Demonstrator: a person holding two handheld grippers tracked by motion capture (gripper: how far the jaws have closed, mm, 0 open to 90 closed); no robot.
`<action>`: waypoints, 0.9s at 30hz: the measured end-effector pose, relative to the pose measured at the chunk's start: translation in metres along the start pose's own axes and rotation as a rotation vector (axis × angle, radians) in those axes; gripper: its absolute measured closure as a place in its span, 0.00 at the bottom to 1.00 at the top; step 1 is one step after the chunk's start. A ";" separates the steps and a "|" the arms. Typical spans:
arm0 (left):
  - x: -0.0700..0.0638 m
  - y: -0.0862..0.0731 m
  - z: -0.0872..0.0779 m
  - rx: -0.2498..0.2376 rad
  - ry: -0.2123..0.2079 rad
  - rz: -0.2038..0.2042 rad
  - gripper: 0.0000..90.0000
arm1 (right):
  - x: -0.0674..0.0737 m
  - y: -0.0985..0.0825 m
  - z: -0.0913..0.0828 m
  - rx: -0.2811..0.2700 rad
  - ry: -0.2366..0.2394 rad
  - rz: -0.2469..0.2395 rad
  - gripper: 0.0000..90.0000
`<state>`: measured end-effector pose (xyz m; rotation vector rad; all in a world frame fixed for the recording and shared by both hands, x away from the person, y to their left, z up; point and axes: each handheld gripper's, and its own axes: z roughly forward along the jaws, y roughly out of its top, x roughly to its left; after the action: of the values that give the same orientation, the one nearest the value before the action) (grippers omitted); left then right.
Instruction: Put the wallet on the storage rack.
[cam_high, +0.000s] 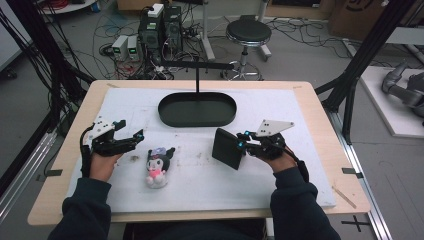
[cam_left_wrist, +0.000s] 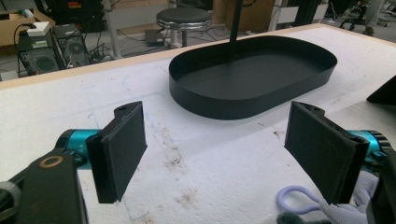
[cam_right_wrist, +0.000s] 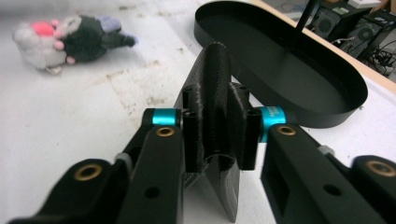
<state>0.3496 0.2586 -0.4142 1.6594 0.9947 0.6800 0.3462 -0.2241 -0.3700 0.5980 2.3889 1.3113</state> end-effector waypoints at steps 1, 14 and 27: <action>0.000 0.000 0.000 0.001 -0.001 0.001 0.23 | -0.001 -0.001 0.000 -0.007 0.003 0.007 0.80; 0.000 0.000 0.000 0.001 -0.001 0.001 0.23 | -0.005 -0.011 0.013 0.020 -0.025 0.080 0.35; -0.001 0.000 0.001 0.003 -0.004 0.002 0.23 | -0.003 -0.026 0.044 0.084 0.038 0.125 0.47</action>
<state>0.3499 0.2576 -0.4148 1.6639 0.9924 0.6766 0.3653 -0.2074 -0.4140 0.7636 2.4830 1.2878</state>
